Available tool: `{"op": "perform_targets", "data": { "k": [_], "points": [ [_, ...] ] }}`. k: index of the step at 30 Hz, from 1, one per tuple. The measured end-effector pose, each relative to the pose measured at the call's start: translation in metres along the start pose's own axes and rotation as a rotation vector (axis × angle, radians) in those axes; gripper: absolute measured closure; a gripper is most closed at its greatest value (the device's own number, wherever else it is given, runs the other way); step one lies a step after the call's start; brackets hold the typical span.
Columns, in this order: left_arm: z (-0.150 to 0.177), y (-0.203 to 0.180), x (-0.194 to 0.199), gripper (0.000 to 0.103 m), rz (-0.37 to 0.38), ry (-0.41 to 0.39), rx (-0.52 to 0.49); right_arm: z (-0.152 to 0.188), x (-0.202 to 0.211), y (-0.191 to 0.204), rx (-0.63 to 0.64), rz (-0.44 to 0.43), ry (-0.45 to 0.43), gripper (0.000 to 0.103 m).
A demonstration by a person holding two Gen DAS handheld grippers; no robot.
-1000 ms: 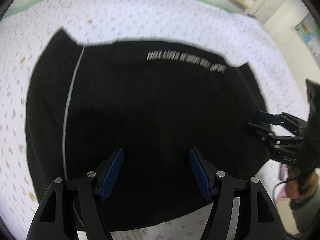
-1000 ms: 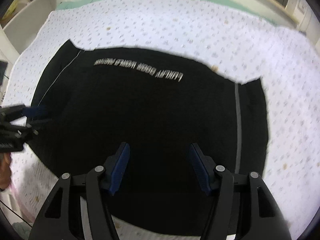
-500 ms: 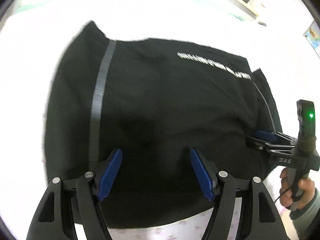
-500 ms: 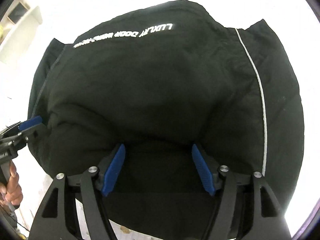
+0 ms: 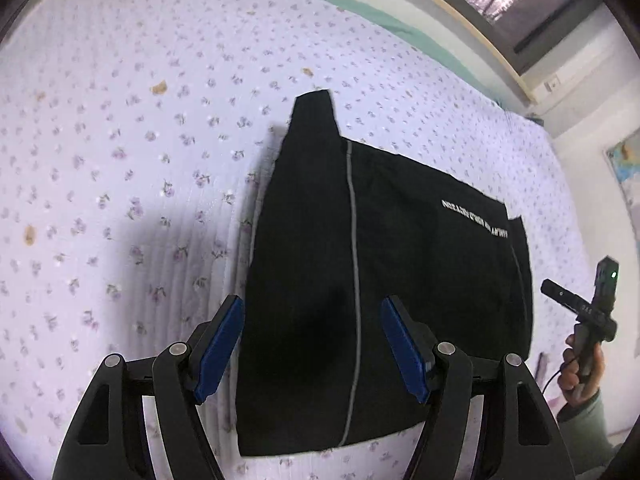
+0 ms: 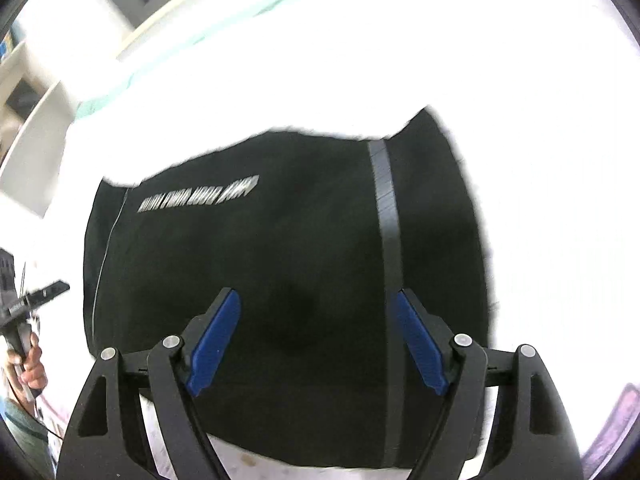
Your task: Fold large clothes
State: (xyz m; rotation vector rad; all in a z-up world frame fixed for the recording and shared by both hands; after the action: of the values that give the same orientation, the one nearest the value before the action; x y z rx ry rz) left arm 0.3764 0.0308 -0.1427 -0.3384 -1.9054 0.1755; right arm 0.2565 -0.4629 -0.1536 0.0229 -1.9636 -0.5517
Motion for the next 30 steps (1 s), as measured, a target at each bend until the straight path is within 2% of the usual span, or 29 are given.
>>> {"op": "perform_targets", "data": {
  "k": [3, 6, 8, 12, 16, 19, 25, 28, 30],
  "points": [
    [-0.008, 0.01, -0.018, 0.031, 0.015, 0.025, 0.034, -0.015, -0.004, -0.026, -0.022, 0.067, -0.007, 0.021],
    [-0.014, 0.017, -0.035, 0.031, -0.022, 0.049, 0.034, -0.02, -0.007, -0.05, -0.024, 0.099, 0.008, 0.021],
    [-0.016, 0.017, -0.04, 0.031, 0.024, 0.069, 0.047, -0.017, -0.015, -0.058, -0.028, 0.091, 0.021, 0.021],
    [-0.01, 0.009, -0.056, 0.031, 0.123, 0.128, 0.064, -0.007, -0.027, -0.069, -0.03, 0.028, 0.068, 0.021],
    [-0.002, 0.001, -0.075, 0.031, 0.225, 0.189, 0.098, 0.002, -0.057, -0.059, -0.025, -0.034, 0.117, 0.021],
    [0.001, 0.0, -0.09, 0.03, 0.229, 0.217, 0.114, 0.005, -0.076, -0.061, -0.037, -0.048, 0.147, 0.021],
    [0.0, -0.01, -0.099, 0.03, 0.265, 0.246, 0.112, 0.004, -0.099, -0.06, -0.128, -0.205, 0.204, 0.02],
    [-0.002, -0.021, -0.097, 0.029, 0.307, 0.255, 0.099, 0.006, -0.106, -0.049, -0.084, -0.22, 0.237, 0.019],
    [-0.002, -0.027, -0.1, 0.024, 0.32, 0.265, 0.082, 0.01, -0.117, -0.043, -0.055, -0.228, 0.267, 0.013]
  ]
}}
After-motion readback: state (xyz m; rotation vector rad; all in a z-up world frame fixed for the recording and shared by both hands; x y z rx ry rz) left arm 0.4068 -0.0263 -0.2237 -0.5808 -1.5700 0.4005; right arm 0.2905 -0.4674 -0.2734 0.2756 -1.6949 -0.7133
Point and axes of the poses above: each gripper's, at about its wrist camera, not at the fingertips, and x roughly against the way its jaws point, y to its left, z to its underside, the point moved 10 cm from there along -x, roughly the way its jaws point, and after that the axes turned 5 degrees about -z, right-handed, at the moved point
